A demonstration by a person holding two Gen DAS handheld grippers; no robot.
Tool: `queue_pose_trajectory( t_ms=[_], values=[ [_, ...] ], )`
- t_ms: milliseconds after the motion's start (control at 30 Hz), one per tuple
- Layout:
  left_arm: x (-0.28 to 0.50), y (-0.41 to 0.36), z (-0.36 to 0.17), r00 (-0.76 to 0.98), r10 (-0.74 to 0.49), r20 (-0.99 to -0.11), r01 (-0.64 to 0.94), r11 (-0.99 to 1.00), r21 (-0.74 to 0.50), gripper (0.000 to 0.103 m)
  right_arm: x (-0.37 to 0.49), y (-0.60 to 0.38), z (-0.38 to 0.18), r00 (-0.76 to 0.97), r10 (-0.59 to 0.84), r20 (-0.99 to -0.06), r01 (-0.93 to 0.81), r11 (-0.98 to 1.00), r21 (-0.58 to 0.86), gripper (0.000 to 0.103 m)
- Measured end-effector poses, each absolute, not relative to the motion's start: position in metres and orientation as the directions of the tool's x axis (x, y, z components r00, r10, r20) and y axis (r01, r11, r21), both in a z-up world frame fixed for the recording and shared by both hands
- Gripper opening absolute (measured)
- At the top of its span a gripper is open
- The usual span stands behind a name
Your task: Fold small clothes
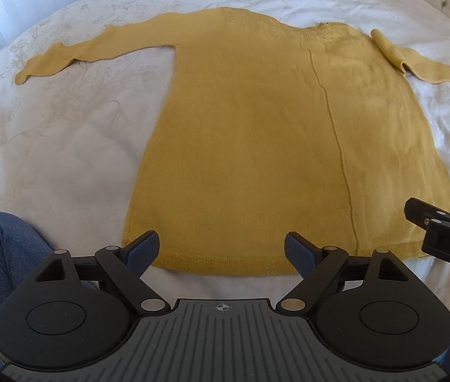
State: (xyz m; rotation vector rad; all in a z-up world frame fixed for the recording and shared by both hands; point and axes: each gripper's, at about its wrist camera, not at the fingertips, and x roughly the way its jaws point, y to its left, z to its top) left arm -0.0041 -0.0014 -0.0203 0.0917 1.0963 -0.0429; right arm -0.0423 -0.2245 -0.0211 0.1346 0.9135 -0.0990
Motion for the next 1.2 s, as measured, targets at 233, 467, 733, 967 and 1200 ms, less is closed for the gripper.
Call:
queue_pose_trajectory(
  t_ms=[233,467,733,967,1200],
  values=[
    [-0.004,-0.001,-0.025,0.449,0.02,-0.893,0.084,0.994,0.064,0.086,-0.039,-0.223,-0.025,0.584,-0.036,-0.811,0.144,0.988,0.061,0.102],
    [-0.002,-0.003,-0.027,0.443,0.023,-0.896,0.091,0.993,0.071,0.086,-0.039,-0.222,-0.028,0.576,-0.025,-0.817,0.137,0.988,0.065,0.102],
    [-0.002,-0.004,-0.03,0.435,0.021,-0.9,0.092,0.993,0.068,0.086,-0.039,-0.221,-0.028,0.574,-0.023,-0.819,0.135,0.989,0.067,0.102],
    [-0.001,-0.002,-0.031,0.431,0.02,-0.902,0.089,0.994,0.065,0.086,-0.038,-0.217,-0.03,0.566,-0.017,-0.824,0.13,0.989,0.069,0.102],
    [0.0,-0.001,-0.032,0.427,0.018,-0.904,0.09,0.994,0.062,0.086,-0.036,-0.216,-0.031,0.566,-0.012,-0.824,0.123,0.99,0.07,0.102]
  ],
)
